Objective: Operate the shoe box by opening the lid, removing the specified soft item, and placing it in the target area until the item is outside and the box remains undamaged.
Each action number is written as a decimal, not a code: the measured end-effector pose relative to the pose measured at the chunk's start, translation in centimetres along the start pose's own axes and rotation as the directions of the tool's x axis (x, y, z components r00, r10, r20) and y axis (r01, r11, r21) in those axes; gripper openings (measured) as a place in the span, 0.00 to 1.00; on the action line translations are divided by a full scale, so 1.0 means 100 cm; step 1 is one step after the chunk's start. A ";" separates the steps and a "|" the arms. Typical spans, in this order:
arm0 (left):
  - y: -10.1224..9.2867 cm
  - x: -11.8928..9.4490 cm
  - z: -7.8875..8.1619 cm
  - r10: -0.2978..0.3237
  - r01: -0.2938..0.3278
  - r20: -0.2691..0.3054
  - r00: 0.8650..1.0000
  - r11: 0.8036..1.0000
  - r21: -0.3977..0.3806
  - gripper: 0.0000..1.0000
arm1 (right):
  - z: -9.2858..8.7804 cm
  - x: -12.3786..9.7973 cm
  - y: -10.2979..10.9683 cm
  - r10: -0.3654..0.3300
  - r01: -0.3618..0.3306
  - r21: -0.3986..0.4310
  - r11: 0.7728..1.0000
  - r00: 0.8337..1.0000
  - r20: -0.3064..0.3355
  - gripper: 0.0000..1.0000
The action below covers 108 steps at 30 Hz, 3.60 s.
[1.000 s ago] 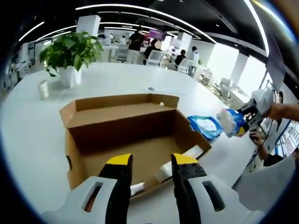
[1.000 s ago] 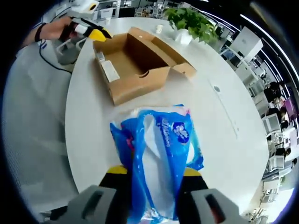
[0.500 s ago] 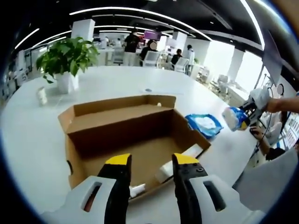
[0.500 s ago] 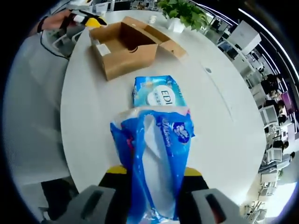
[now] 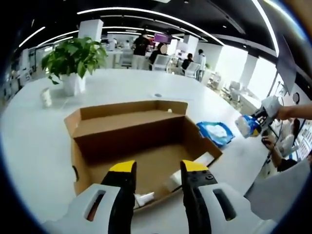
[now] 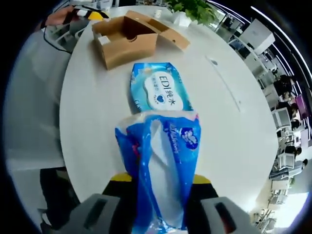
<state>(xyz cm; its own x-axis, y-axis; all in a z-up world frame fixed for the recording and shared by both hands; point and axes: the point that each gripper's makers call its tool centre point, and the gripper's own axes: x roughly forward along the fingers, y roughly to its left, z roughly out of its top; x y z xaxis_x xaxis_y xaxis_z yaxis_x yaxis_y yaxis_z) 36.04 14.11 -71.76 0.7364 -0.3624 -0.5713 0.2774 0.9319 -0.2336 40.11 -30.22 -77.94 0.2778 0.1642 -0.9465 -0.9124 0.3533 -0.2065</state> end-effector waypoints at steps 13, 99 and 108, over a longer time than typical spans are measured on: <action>0.011 0.002 0.000 0.019 -0.019 0.005 1.000 1.000 0.002 0.36 | -0.014 0.011 -0.011 0.014 -0.015 -0.011 1.000 1.000 -0.020 0.37; 0.026 0.004 -0.011 0.062 -0.062 -0.022 0.998 0.998 0.011 0.36 | -0.021 0.057 -0.031 0.076 -0.088 -0.175 0.981 0.994 -0.075 0.46; 0.025 0.004 -0.009 0.055 -0.054 -0.016 0.998 0.998 0.011 0.36 | -0.021 0.048 -0.032 0.060 -0.069 -0.155 0.986 0.996 -0.063 0.46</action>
<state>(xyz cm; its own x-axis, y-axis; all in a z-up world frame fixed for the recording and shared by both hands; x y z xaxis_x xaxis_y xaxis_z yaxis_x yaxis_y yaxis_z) 36.47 16.26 -73.28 0.7407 -0.3111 -0.5955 0.2437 0.9504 -0.1934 43.73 -32.54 -82.31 0.2029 0.1268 -0.9710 -0.9649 0.1945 -0.1763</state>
